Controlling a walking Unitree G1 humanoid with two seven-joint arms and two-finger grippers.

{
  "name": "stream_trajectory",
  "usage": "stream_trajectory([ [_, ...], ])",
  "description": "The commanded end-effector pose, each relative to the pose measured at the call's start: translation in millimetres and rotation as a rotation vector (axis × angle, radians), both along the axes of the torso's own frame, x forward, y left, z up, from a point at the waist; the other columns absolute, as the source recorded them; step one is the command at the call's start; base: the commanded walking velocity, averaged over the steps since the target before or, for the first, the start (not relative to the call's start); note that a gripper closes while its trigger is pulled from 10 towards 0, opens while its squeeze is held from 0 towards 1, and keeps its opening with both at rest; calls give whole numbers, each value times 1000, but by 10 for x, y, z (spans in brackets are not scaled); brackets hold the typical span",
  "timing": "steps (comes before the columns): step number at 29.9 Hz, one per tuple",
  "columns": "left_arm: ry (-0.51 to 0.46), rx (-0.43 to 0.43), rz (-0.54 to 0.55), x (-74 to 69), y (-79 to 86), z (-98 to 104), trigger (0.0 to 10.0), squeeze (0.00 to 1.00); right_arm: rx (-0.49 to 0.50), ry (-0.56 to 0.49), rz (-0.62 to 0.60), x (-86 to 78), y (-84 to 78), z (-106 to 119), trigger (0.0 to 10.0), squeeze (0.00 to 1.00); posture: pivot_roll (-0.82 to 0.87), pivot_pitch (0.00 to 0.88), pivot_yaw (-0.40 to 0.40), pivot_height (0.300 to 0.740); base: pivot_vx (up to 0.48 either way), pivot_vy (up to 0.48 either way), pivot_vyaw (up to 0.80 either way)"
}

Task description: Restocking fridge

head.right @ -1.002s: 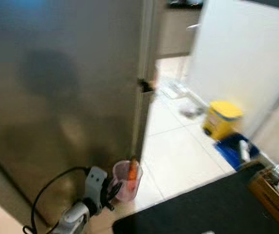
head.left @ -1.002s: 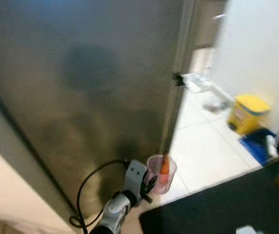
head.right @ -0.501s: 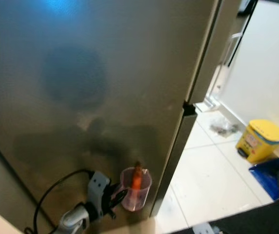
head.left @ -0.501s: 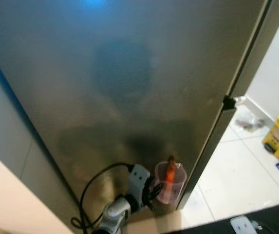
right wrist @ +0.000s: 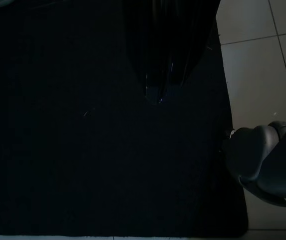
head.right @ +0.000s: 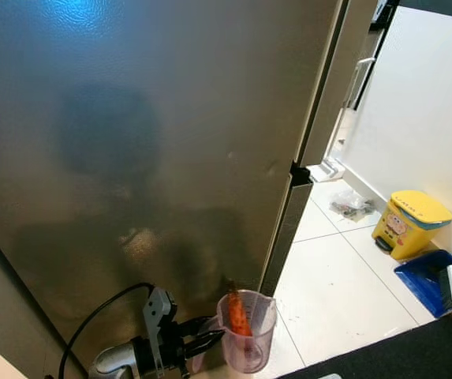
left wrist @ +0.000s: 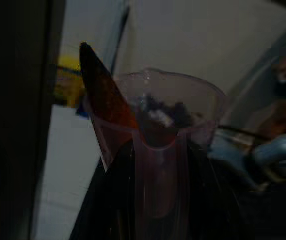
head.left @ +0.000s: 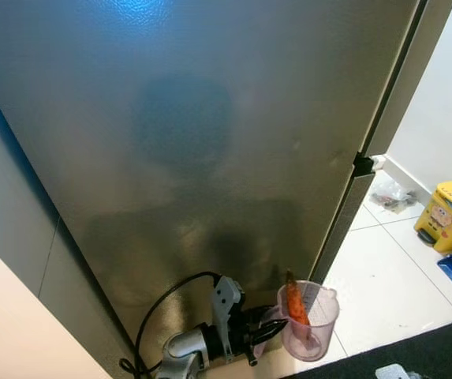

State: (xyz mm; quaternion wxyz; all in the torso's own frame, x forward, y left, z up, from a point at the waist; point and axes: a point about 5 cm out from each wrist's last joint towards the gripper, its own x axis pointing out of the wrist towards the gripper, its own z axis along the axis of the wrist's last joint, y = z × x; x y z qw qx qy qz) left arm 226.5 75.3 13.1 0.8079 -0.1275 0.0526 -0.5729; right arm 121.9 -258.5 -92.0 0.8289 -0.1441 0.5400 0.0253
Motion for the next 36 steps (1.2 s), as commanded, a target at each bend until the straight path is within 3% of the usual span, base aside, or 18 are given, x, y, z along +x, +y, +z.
stream_trajectory([
  [1, -28, -58, -43, 1, -38, 90, 10000, 0, -3, 0, -8, -1, -14, 3, 10000, 0, -17, 0, -41, 740, 0, 0, 0],
  [8, -52, -126, -83, -57, 140, 218, 10000, 0, -10, -11, -31, -4, -22, 5, 10000, 0, -24, 0, -38, 740, 0, 0, 0],
  [13, -26, -136, -91, -160, 504, 260, 10000, 0, -24, -36, -78, -11, -48, 11, 10000, 0, -26, 0, -39, 740, 0, 0, 0],
  [16, -17, -123, -89, -196, 622, 261, 10000, 0, -21, -42, -94, 3, -110, 37, 10000, 0, -26, 0, -41, 740, 0, 0, 0],
  [18, -12, -112, -67, -245, 756, 291, 10000, 0, -46, -56, -95, 33, -255, 101, 10000, 0, -27, 0, -44, 740, 0, 0, 0],
  [21, -8, -108, -52, -288, 827, 320, 10000, 0, -62, -73, -98, 63, -339, 147, 10000, 0, -23, 0, -46, 740, 0, 0, 0],
  [26, -7, -121, -49, -343, 858, 385, 10000, 0, -75, -95, -117, 117, -415, 199, 10000, 0, -19, 0, -46, 740, 0, 0, 0],
  [31, -15, -148, -112, -517, 685, 466, 10000, 0, -105, -129, -117, 214, -521, 286, 10000, 0, -21, 0, -61, 740, 0, 0, -150],
  [36, -3, -164, -126, -558, 627, 462, 10000, 0, -112, -134, -128, 216, -568, 309, 10000, 0, -24, 0, -60, 740, 0, 0, -750],
])
